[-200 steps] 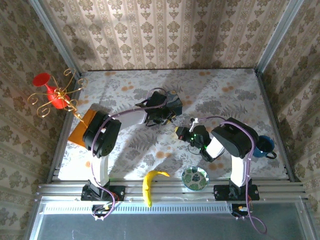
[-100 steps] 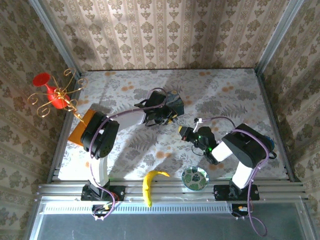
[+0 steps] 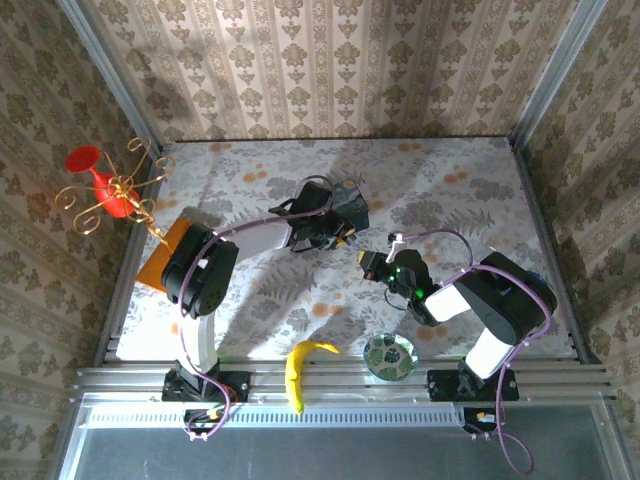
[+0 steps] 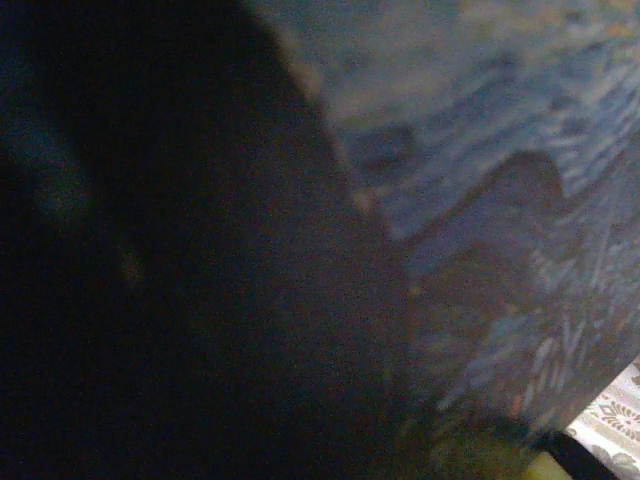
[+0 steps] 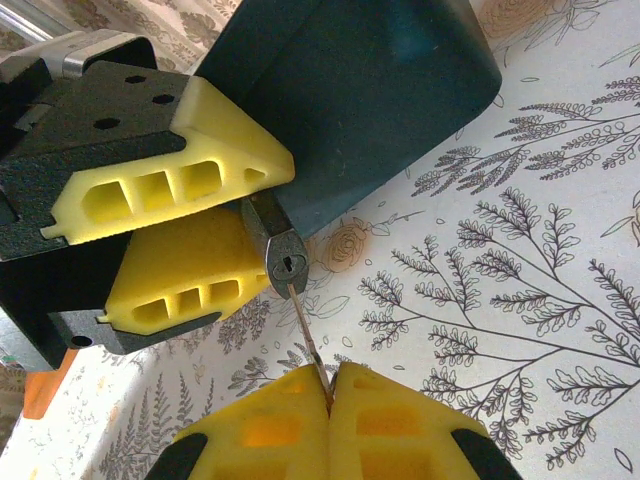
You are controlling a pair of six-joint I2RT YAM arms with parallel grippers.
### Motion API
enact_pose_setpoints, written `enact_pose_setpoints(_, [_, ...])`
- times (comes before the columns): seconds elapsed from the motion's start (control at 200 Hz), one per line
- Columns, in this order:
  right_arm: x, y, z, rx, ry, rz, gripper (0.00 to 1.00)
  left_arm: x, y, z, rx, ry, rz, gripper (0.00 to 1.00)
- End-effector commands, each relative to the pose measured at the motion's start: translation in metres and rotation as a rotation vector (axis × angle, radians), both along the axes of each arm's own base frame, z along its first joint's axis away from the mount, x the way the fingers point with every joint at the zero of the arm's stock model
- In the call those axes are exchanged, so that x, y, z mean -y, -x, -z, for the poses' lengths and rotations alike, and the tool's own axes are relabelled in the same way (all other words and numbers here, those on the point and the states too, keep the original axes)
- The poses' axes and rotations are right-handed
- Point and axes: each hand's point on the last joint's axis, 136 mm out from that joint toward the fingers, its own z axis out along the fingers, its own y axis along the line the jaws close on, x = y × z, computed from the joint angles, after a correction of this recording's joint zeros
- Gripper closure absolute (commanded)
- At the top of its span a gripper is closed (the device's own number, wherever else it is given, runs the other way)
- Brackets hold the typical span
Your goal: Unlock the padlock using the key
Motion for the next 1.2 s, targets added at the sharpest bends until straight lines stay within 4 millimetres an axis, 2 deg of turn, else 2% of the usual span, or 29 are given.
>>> enact_pose_setpoints(0.0, [0.0, -0.011, -0.007, 0.032, 0.009, 0.018, 1.0, 0.008, 0.015, -0.009, -0.067, 0.058, 0.023, 0.97])
enact_pose_setpoints(0.195, [-0.003, -0.015, -0.011, 0.041, 0.008, 0.015, 1.0, 0.009, 0.017, -0.007, -0.073, 0.057, 0.025, 0.97])
enact_pose_setpoints(0.66, [0.004, -0.016, 0.002, 0.01, 0.027, 0.052, 1.0, 0.01, 0.016, -0.008, -0.07, 0.063, 0.024, 0.97])
enact_pose_setpoints(1.195, [0.004, -0.019, -0.011, 0.039, 0.02, 0.047, 1.0, 0.011, 0.017, -0.006, -0.076, 0.066, 0.029, 0.97])
